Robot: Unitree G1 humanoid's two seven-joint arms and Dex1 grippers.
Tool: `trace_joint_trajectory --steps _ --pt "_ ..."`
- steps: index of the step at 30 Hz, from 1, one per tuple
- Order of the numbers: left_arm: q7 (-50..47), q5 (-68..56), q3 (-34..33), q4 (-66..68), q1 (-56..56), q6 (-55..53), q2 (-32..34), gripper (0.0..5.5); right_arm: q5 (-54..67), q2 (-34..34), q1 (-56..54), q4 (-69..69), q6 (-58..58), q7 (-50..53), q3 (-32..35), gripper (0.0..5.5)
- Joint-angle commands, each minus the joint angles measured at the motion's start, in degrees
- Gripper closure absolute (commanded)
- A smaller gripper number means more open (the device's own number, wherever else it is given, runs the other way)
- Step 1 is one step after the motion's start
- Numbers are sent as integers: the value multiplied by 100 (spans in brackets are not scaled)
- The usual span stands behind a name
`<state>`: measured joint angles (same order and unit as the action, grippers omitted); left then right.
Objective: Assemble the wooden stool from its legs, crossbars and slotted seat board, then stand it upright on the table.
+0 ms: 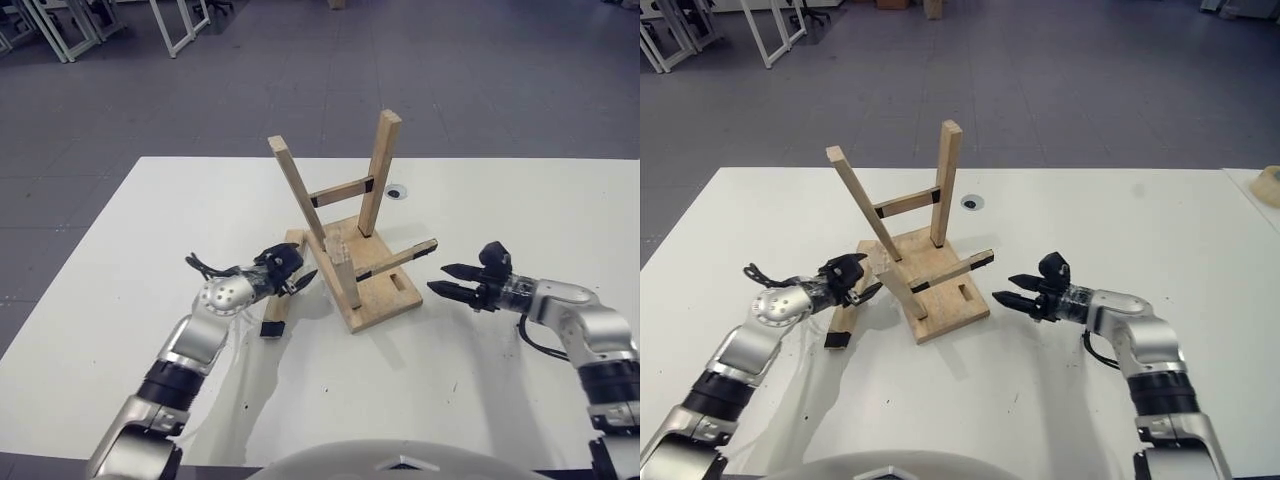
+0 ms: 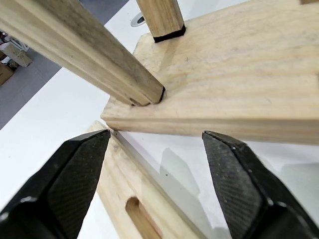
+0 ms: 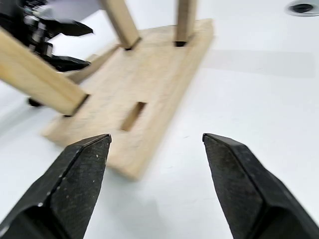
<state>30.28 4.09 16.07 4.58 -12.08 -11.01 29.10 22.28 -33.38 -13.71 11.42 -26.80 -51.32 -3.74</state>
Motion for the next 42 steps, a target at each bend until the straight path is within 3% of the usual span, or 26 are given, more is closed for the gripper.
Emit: trace_joint_trajectory --steps 1,7,12,20,24,29,36,40,42 --pt "-139 347 203 759 -283 96 -299 207 -618 414 -304 558 808 464 -161 213" --pt "-219 498 232 1403 -679 383 -666 207 -1152 491 16 228 1178 178 -760 213" --pt "-270 450 162 1523 -830 574 -964 207 -1149 436 208 -90 1061 -107 -872 213" --pt "-475 379 -900 -74 221 465 -107 207 -914 170 495 -426 774 -95 -358 213" --pt "-395 123 -1436 -1438 1294 -309 94 207 -822 121 688 -656 621 -3 -166 213" --pt "-1113 -551 -1983 -2911 2025 -2190 -897 207 -819 142 823 -760 488 42 -135 213" --pt "-1621 -739 -1720 -3977 2097 -3967 -1374 207 -893 122 837 -713 443 0 -211 213" --pt "-1737 -760 -1539 -4024 2196 -4324 -1396 139 -905 109 840 -719 428 -25 -241 213" --pt "-1739 -910 -1514 -3990 2274 -4417 -1538 139 -914 111 824 -707 421 -35 -260 213"
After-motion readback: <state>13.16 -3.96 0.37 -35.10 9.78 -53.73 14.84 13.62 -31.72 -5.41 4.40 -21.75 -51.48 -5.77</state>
